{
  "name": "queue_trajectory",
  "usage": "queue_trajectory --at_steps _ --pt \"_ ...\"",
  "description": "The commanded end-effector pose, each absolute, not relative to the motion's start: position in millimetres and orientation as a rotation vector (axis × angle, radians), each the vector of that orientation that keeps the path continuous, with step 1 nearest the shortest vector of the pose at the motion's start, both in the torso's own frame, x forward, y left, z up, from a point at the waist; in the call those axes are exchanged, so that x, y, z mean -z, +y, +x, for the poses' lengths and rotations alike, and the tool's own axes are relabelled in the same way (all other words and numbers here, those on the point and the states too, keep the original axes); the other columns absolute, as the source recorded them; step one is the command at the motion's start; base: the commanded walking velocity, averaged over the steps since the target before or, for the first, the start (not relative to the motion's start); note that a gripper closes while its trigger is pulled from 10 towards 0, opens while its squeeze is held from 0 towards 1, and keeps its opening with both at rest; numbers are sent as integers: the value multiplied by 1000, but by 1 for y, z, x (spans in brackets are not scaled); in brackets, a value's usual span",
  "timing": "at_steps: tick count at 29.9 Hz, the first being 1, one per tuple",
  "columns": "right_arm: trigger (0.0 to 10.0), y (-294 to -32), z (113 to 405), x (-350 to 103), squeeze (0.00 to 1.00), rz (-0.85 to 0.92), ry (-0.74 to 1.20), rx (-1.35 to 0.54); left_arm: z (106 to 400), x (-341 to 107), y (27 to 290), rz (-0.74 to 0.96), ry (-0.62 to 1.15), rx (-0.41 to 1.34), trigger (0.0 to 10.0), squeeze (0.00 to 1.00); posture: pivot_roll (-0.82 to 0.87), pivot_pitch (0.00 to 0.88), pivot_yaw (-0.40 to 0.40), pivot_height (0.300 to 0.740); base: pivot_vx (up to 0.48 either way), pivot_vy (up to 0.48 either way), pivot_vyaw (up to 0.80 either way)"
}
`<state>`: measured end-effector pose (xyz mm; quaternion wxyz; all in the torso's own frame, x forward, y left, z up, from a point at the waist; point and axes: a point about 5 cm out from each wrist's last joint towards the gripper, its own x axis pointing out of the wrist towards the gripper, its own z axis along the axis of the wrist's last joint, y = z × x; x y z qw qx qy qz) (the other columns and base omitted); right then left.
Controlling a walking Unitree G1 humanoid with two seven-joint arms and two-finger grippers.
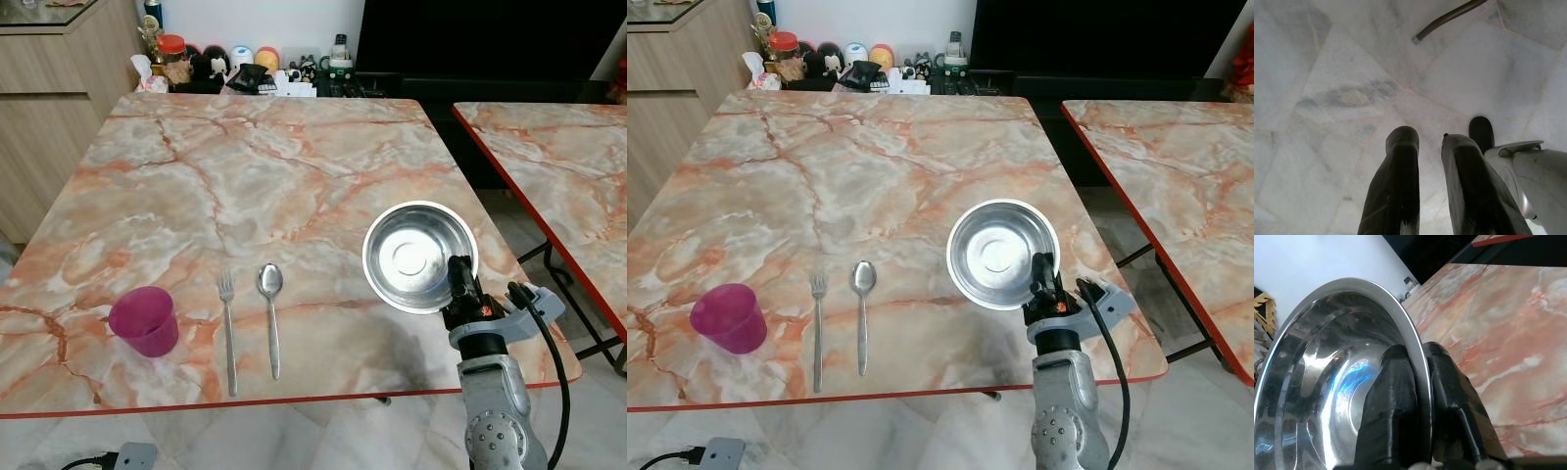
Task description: Setting the table
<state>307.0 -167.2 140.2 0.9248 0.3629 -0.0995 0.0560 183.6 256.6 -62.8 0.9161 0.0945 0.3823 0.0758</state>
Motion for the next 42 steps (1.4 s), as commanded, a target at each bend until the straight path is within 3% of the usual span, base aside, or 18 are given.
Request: queue_trajectory --at_steps 1,12,32,42 --pt "10000 -169 307 -148 0 721 -241 -121 172 68 261 201 833 -173 10000 0 86 147 -40 740 0 0 0" --pt "10000 -182 311 -156 0 591 -288 -52 172 69 258 210 841 -158 10000 0 78 130 -42 740 0 -474 149" --pt "10000 -187 313 -154 0 637 -292 16 174 68 260 212 838 -161 10000 0 79 143 -38 740 0 -480 80" --pt "10000 -191 314 -156 0 625 -311 38 174 68 259 207 837 -164 10000 0 73 154 -40 740 0 -480 -302"
